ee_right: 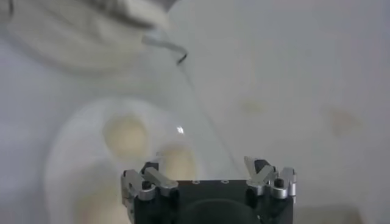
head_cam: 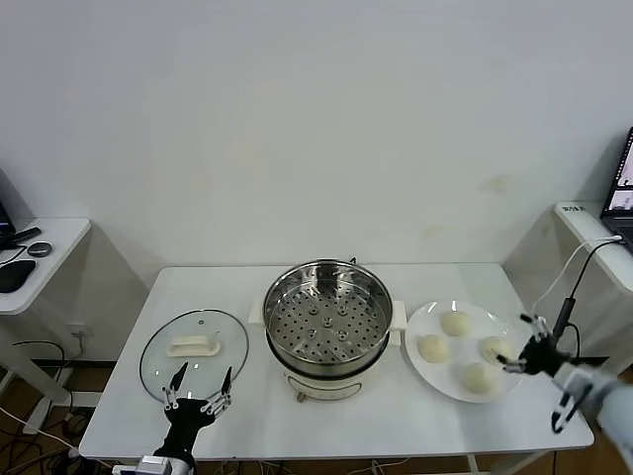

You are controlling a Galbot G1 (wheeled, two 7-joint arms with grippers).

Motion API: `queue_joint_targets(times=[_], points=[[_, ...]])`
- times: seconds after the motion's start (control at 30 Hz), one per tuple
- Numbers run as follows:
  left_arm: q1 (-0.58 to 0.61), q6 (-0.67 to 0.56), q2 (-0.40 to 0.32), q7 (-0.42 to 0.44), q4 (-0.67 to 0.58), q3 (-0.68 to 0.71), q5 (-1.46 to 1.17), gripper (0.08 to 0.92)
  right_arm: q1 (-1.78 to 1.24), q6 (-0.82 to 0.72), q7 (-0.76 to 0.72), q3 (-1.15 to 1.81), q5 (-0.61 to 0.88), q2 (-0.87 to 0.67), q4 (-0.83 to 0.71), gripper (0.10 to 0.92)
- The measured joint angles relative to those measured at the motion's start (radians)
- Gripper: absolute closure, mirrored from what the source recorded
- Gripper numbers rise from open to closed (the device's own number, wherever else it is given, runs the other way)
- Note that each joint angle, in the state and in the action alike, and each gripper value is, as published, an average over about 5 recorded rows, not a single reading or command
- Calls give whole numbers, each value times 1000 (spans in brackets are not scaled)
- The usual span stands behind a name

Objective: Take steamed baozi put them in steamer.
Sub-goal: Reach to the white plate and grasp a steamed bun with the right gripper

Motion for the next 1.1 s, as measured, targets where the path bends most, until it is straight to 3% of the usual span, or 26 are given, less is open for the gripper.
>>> queue_joint_targets(times=[0.4,0.77,1.1], points=[[-6,-26,-8,15,10,-12,11,177,567,98,-263,-495,-109,-106,-329,203],[-5,-51,-11,22,20,-37,30,177,951,144,-407,-893,-158,-3,-590,203],[-5,-60,-12,25,24,-48,38,177,1096,136,-447,-1056,-182,108,-752,203]])
